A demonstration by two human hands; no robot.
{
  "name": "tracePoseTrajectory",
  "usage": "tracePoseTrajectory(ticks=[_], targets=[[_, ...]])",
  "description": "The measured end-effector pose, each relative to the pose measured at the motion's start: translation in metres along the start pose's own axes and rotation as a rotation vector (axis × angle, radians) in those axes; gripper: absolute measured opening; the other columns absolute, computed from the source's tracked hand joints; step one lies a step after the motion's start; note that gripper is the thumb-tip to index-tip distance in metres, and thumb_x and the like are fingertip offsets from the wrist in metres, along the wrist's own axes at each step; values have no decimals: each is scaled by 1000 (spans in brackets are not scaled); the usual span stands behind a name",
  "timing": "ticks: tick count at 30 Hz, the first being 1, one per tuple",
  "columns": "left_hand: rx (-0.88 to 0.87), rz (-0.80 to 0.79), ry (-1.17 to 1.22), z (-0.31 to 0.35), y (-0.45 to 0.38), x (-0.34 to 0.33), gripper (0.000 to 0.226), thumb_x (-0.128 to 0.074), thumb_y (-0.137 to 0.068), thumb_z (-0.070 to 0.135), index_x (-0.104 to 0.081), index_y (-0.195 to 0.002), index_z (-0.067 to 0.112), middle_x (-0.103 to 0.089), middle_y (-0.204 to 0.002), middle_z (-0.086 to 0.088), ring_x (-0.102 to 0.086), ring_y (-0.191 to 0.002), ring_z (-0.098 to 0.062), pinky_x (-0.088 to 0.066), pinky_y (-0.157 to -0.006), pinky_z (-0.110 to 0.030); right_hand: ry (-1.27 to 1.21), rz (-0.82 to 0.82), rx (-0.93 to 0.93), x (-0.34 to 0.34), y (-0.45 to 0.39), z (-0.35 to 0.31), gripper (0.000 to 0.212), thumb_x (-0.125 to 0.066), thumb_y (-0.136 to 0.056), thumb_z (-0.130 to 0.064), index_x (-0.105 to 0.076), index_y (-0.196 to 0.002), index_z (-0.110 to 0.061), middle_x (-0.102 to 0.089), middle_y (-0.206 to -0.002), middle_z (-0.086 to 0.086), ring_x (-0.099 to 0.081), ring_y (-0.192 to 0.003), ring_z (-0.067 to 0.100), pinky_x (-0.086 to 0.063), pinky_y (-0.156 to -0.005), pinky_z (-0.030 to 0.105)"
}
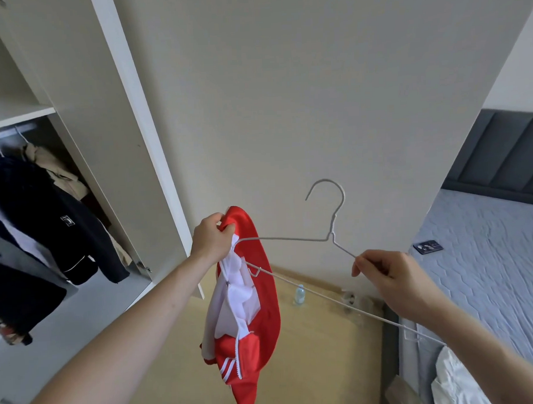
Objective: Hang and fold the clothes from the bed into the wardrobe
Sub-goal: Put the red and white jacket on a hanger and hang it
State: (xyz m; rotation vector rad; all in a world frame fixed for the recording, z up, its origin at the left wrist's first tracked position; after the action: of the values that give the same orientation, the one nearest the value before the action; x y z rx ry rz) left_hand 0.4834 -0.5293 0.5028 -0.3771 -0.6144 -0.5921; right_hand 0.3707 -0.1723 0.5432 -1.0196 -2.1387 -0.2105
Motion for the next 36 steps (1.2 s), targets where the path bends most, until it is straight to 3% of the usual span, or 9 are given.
tracePoseTrajectory(ticks=[9,12,15,18,22,25,28,32,36], targets=[[-175,-9,152,69,15,5,16,-62,-93,27,-65,-84,14,-62,-67,2,-53,-63,-16,-40,-59,-30,10,-89,-43,-49,-5,0,34,-53,-102,-26,-68,-72,-27,-36,-49,-5,-34,-48,14,-30,-52,33],[-216,-54,268,92,26,6,15,-64,-92,30,-67,-83,18,-62,-66,4,-51,-59,-10,-40,-60,-27,-82,-90,-71,-61,-6,-4,34,-50,-103,-27,-68,-73,-27,-36,-51,-5,-33,-45,12,-30,-50,30],[-240,-129,350,108,39,3,15,-63,-92,32,-67,-84,20,-70,-75,-3,-60,-65,-14,-43,-64,-26,-204,-32,-102,-66,-7,-8,36,-51,-103,-29,-65,-71,-17,-33,-51,-6,-28,-46,10,-26,-50,28],[-296,-225,360,120,55,-4,15,-63,-93,29,-65,-82,20,-71,-70,6,-64,-65,-8,-48,-65,-26,-342,14,-133,-65,-6,-9,40,-52,-102,-31,-53,-70,-8,-31,-57,-2,-27,-55,16,-24,-54,33],[-369,-381,293,129,75,-16,16,-65,-95,28,-67,-87,14,-69,-74,-6,-70,-73,-29,-61,-73,-50,-404,66,-132,-59,-4,-8,45,-53,-99,-38,-44,-62,-15,-28,-60,1,-25,-59,18,-22,-56,35],[-523,-467,215,141,90,-17,24,-68,-96,30,-66,-89,8,-65,-83,-12,-68,-70,-20,-59,-75,-38,-455,101,-132,-57,1,-2,49,-54,-101,-40,-40,-59,-20,-28,-62,2,-24,-61,19,-22,-59,38],[-699,-521,41,153,100,-16,14,-72,-90,26,-72,-101,18,-60,-91,6,-58,-92,-12,-47,-82,-15,-518,139,-130,-57,7,4,50,-55,-97,-46,-37,-61,-16,-26,-61,1,-23,-60,18,-21,-57,34],[-771,-471,-260,157,88,-10,55,-59,-87,13,-63,-134,42,-44,-102,14,-43,-100,-4,-34,-93,-16,-604,153,-122,-59,11,6,51,-58,-89,-53,-37,-60,-18,-26,-62,1,-23,-60,19,-20,-55,32],[-925,-309,-423,173,71,1,26,-63,-96,38,-68,-120,45,-53,-118,17,-42,-114,-5,-18,-106,-27,-609,155,-76,-55,8,2,54,-57,-87,-55,-36,-61,-13,-26,-60,-1,-22,-57,16,-21,-49,27]])
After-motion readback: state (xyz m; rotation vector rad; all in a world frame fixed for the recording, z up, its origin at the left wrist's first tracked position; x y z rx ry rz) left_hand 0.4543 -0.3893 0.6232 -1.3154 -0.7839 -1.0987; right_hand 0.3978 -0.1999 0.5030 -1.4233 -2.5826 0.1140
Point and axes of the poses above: each hand's wrist, its own y-axis away from the middle knuckle, its own x-axis out of the back of the hand, z = x × y, the point moved 8 cm from there along -y, towards the middle knuckle
